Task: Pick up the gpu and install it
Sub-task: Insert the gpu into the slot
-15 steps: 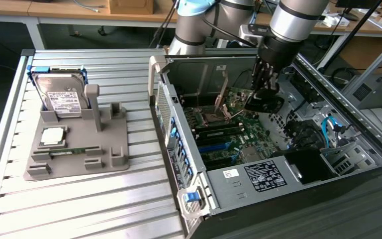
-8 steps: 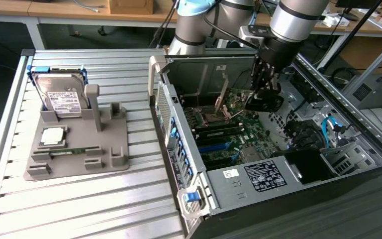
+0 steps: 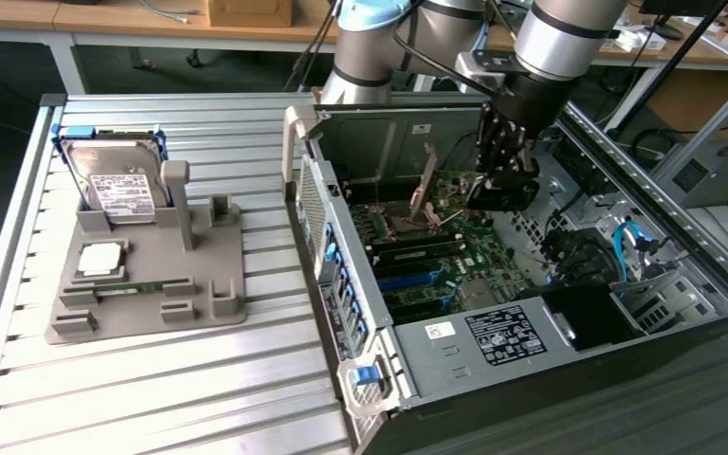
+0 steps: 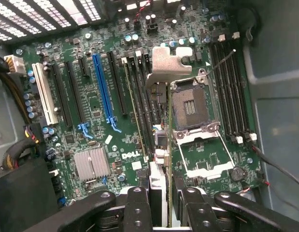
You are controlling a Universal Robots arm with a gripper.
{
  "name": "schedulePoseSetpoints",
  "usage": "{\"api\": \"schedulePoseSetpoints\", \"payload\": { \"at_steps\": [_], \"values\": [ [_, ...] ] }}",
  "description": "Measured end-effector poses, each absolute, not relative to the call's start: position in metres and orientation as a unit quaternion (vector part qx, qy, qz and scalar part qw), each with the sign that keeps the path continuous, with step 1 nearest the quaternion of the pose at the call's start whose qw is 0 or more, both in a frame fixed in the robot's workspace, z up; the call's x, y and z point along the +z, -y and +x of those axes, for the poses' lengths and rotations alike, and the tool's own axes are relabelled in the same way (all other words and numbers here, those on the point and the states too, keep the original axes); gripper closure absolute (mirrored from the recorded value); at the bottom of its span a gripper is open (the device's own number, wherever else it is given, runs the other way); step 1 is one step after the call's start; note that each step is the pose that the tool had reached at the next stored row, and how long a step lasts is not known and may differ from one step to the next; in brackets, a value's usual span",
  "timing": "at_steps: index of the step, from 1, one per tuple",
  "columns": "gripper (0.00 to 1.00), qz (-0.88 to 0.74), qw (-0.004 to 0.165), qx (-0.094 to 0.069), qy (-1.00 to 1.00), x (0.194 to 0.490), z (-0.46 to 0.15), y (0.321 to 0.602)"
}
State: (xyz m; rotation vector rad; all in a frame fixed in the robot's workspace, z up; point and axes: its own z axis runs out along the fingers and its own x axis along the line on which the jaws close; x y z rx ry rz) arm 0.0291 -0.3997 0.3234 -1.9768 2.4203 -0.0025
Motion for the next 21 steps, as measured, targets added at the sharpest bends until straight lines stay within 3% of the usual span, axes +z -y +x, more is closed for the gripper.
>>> {"api": "schedulePoseSetpoints", "payload": {
  "at_steps": [21],
  "values": [
    [0.70, -0.702, 0.008, 0.000, -0.712, 0.3231, 0.0291, 0.3997]
  ]
}}
